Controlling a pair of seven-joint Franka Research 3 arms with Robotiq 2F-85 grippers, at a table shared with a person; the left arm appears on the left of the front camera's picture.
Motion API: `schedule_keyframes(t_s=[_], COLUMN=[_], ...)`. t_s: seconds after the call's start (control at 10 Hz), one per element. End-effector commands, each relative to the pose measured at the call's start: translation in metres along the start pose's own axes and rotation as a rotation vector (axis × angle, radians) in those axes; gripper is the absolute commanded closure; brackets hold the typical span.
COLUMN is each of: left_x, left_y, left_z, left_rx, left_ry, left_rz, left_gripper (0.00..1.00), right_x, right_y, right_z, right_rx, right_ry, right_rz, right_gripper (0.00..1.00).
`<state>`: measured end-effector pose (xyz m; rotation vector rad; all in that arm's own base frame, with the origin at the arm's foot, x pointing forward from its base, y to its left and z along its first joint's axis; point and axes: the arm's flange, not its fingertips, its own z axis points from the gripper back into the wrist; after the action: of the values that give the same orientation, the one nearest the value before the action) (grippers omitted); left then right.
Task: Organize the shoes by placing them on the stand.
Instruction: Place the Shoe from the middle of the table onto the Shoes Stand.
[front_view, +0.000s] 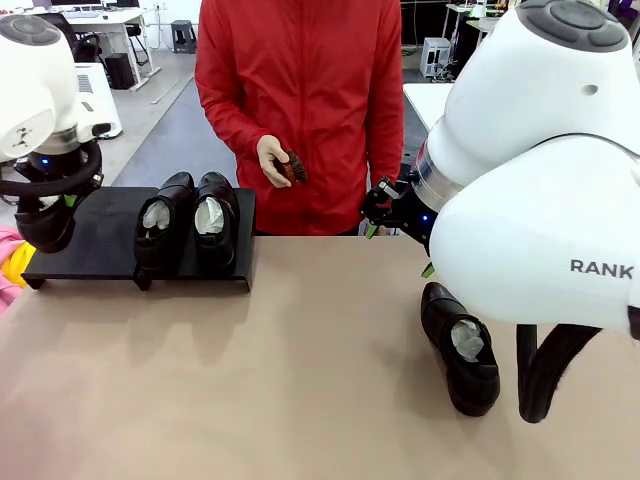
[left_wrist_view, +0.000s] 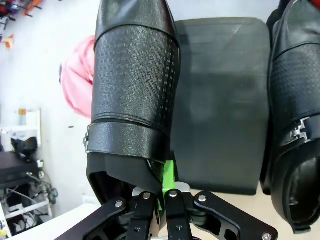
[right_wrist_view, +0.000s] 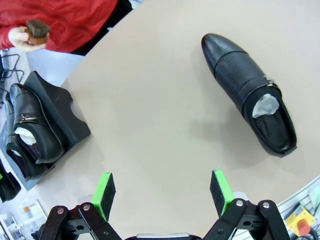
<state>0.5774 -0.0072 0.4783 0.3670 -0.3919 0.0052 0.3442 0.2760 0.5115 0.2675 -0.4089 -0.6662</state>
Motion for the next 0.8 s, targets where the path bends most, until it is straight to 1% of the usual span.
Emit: schedule_keyframes(t_s=[0.0, 0.2, 0.3, 0.7], left_x=[-0.004, -0.008, -0.010, -0.008], left_y=[0.000, 0.001, 0.001, 0.002], left_z=[-0.012, -0.035, -0.039, -0.041], left_rx=[0.000, 0.002, -0.001, -0.021], left_ry=[-0.037, -0.045, -0.046, -0.104], left_rz=[0.024, 0.057, 0.066, 0.081], left_gripper=[1.00, 1.00, 1.00, 1.00], right_x=[0.003, 0.003, 0.003, 0.003], right_y=[0.002, 0.002, 0.002, 0.002], right_z=[0.000, 0.000, 0.000, 0.000], right_rx=[0.006, 0.006, 0.006, 0.006], right_ry=[0.013, 0.013, 0.013, 0.013], right_rz=[0.017, 0.017, 0.017, 0.017], right_gripper=[0.00, 0.00, 0.00, 0.00])
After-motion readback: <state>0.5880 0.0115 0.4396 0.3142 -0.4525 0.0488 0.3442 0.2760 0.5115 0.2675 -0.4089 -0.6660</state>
